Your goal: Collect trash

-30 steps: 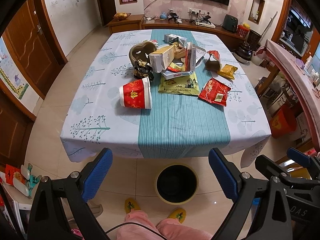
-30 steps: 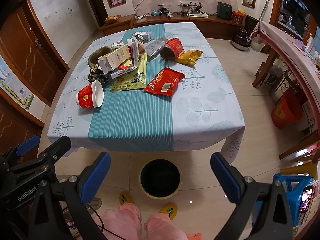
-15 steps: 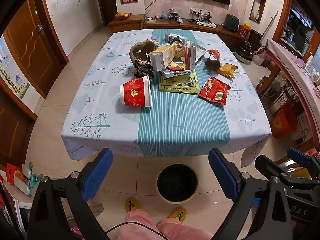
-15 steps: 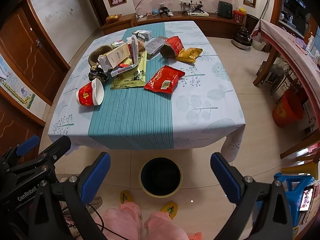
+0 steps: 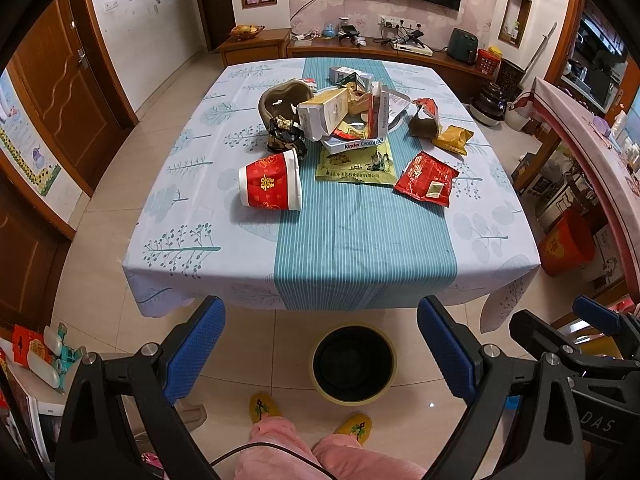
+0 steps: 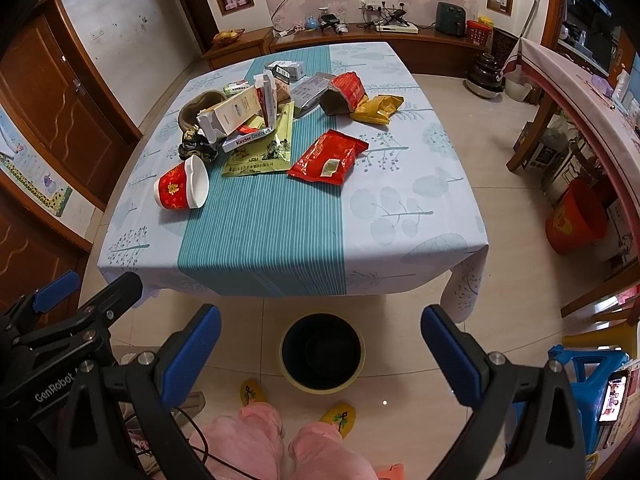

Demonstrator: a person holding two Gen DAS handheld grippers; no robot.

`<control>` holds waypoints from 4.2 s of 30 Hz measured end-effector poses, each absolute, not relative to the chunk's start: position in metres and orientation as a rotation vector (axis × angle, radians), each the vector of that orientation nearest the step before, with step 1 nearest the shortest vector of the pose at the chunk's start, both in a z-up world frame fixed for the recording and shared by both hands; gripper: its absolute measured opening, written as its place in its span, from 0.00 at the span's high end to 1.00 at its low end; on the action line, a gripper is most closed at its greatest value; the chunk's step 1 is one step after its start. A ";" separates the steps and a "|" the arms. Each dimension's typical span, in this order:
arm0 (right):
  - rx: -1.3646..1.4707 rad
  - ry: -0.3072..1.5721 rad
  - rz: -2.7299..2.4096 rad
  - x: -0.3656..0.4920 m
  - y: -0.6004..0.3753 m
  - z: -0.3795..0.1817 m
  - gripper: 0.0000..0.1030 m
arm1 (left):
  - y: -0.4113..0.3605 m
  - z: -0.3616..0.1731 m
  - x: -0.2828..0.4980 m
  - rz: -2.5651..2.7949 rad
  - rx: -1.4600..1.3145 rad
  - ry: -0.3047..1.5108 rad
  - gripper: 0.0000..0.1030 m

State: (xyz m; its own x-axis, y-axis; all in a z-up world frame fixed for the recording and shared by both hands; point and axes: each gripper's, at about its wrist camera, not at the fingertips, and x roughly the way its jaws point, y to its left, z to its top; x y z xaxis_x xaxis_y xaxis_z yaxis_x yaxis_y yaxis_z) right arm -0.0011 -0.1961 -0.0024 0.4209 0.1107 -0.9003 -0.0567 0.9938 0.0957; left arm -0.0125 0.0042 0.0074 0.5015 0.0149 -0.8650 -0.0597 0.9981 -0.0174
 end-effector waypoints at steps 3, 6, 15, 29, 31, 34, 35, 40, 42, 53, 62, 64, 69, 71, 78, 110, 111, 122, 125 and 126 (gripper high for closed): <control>0.052 1.130 0.105 -0.001 -0.196 -0.002 0.02 | 0.004 0.007 -0.013 0.046 -0.048 1.045 0.08; 0.050 1.127 0.111 -0.002 -0.195 -0.002 0.02 | 0.004 0.006 -0.016 0.047 -0.049 1.044 0.08; 0.047 1.109 0.128 0.002 -0.194 0.007 0.03 | 0.007 0.015 -0.022 0.058 -0.038 1.032 0.08; 0.106 1.055 0.144 0.023 -0.187 0.022 0.03 | 0.038 0.049 0.019 0.032 -0.005 0.994 0.08; 0.116 1.048 0.139 0.031 -0.185 0.022 0.03 | 0.049 0.048 0.032 0.017 0.006 1.000 0.08; 0.128 1.051 0.117 0.043 -0.182 0.019 0.03 | 0.065 0.044 0.057 -0.022 0.036 1.021 0.08; 0.136 1.049 0.105 0.047 -0.181 0.019 0.04 | 0.072 0.041 0.067 -0.037 0.046 1.029 0.08; 0.213 1.061 0.026 0.075 -0.183 0.015 0.04 | 0.096 0.016 0.122 -0.125 0.086 1.082 0.08; 0.239 1.075 -0.017 0.087 -0.183 0.009 0.04 | 0.100 -0.003 0.147 -0.170 0.115 1.138 0.08; 0.389 1.186 -0.255 0.125 -0.185 -0.049 0.16 | 0.102 -0.083 0.232 -0.433 0.209 1.336 0.08; 0.532 1.224 -0.345 0.124 -0.172 -0.082 0.17 | 0.090 -0.120 0.250 -0.616 0.297 1.437 0.11; 0.549 1.220 -0.359 0.126 -0.168 -0.084 0.17 | 0.086 -0.126 0.254 -0.650 0.296 1.458 0.13; 0.573 1.208 -0.384 0.132 -0.164 -0.089 0.17 | 0.074 -0.133 0.259 -0.738 0.298 1.493 0.25; 0.576 1.201 -0.392 0.135 -0.164 -0.090 0.17 | 0.064 -0.135 0.257 -0.780 0.302 1.512 0.32; 0.575 1.174 -0.403 0.152 -0.171 -0.094 0.30 | 0.039 -0.140 0.236 -0.856 0.338 1.503 0.53; 0.320 1.190 -0.256 0.205 -0.181 -0.113 0.94 | 0.047 -0.086 0.222 -0.757 0.348 1.367 0.54; 0.316 1.179 -0.242 0.200 -0.180 -0.107 0.94 | 0.047 -0.082 0.222 -0.751 0.339 1.360 0.54; 0.326 1.083 -0.073 0.154 -0.188 -0.048 0.95 | 0.023 -0.042 0.191 -0.657 0.233 1.263 0.54; 0.316 1.069 0.002 0.136 -0.198 -0.038 0.95 | 0.008 -0.029 0.172 -0.622 0.205 1.225 0.54; 0.312 1.068 0.023 0.132 -0.201 -0.035 0.95 | 0.003 -0.026 0.165 -0.608 0.190 1.217 0.54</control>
State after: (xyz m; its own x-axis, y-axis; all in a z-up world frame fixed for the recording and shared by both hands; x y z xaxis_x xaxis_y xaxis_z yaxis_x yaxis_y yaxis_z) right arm 0.1316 -0.2013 -0.0353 0.4861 0.1683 -0.8576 0.1320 0.9559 0.2625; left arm 0.1647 0.0035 -0.0261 0.2113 -0.3353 -0.9181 0.5322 0.8273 -0.1797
